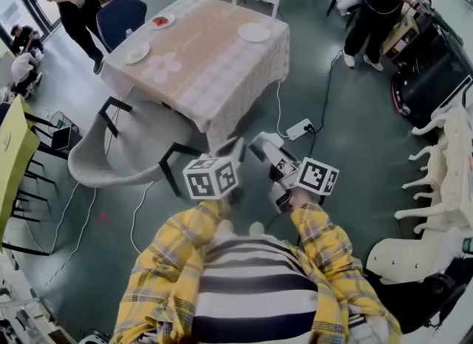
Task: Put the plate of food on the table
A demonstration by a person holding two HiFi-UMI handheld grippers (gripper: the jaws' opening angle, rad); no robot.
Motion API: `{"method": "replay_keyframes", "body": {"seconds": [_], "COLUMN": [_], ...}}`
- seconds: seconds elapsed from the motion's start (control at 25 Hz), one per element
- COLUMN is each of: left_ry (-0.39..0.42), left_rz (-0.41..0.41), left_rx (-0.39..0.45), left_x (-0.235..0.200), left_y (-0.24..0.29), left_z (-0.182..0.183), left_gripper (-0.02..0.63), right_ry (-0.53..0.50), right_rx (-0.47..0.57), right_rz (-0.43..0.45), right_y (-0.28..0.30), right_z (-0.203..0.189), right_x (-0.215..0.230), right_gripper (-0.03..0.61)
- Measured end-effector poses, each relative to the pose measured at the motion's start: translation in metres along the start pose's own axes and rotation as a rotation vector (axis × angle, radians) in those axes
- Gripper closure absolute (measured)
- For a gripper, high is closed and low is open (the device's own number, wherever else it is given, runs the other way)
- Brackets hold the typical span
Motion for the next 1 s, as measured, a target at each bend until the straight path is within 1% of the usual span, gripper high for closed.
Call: {"method": "replay_keyframes", "body": {"seconds": [0.2, 0.4, 0.56, 0.72, 0.84, 1.0], "left_ry": [-0.002, -0.007, -0.005, -0.011, -0.014, -0.024], "left_rz": [-0.004, -0.016, -0.04, -0.051, -0.052, -0.041], "left_rx": [-0.005, -0.018, -0.021, -0.038, -0.041, -0.043], "left_x": [-0.013, -0.03, -0.04, -0.045, -0.046, -0.05], "left_y": [0.0, 0.005, 0.012, 0.022, 0.034, 0.062], "left_z": [0.008, 0.02, 0.033, 0.035, 0.038, 0.046], "left_gripper": [0.615, 0.615, 0.615, 0.615, 0.615, 0.617], "right_ry": [0.023, 0.013, 0.005, 0.013, 0.013, 0.026], "right_rx": [0.02, 0.03, 0.063, 0.067, 0.062, 0.065], "right_rz": [0.015, -0.016, -0.04, -0.055, -0.058, -0.056], "right_y": [0.016, 0.035, 0.051, 0.059, 0.066, 0.078], "right_z": [0.003, 0.0, 0.006, 0.008, 0.017, 0.039], "right_x": [-0.003, -0.001, 0.001, 0.006, 0.013, 0.03], "right_gripper": [0.489, 0.489, 0.489, 0.489, 0.489, 0.489]}}
Point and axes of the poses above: the fingertips, and each gripper's own axes: y forward along the fingers, x to its right, z out of its top, the point moved 4 cm from there along -y, backward along the fingers, and after that the axes turned 4 degrees about -y, right-handed, at the moved point
